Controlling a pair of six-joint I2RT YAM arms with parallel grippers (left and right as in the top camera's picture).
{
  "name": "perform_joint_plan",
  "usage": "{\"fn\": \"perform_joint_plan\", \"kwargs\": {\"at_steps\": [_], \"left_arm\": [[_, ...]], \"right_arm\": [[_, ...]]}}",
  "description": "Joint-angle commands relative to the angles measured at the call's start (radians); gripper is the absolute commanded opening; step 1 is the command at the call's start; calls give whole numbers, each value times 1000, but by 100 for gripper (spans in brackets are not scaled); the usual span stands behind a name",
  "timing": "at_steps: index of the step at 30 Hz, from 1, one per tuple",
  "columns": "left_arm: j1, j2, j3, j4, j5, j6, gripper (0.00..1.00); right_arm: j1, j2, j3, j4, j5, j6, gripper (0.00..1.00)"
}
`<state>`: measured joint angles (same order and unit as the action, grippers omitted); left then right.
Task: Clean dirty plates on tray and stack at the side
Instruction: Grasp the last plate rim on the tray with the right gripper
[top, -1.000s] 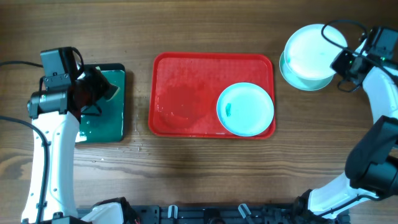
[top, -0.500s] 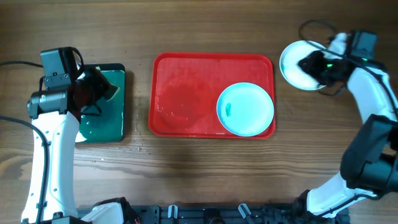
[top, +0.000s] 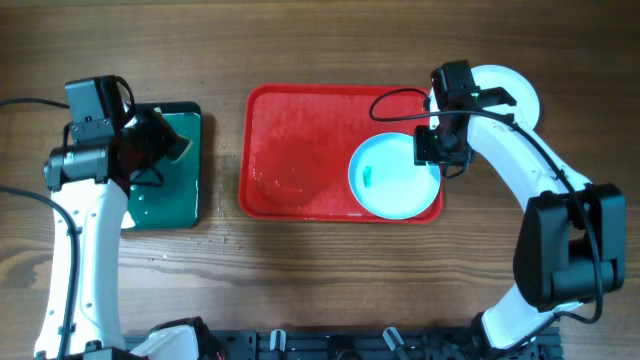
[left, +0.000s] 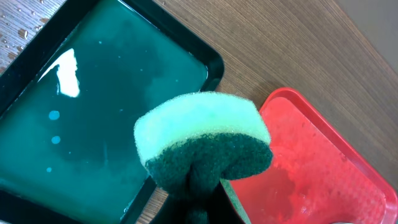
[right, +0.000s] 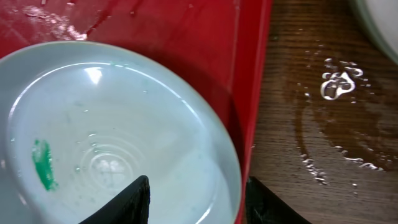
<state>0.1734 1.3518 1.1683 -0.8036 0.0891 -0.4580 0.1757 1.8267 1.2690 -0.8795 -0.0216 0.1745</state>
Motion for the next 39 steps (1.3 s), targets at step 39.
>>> {"fn": "perform_joint_plan", "kwargs": {"at_steps": [39], "left_arm": [[5, -11, -3, 5, 16, 8, 4]], "right_arm": [[0, 55, -54, 7, 89, 16, 38]]}}
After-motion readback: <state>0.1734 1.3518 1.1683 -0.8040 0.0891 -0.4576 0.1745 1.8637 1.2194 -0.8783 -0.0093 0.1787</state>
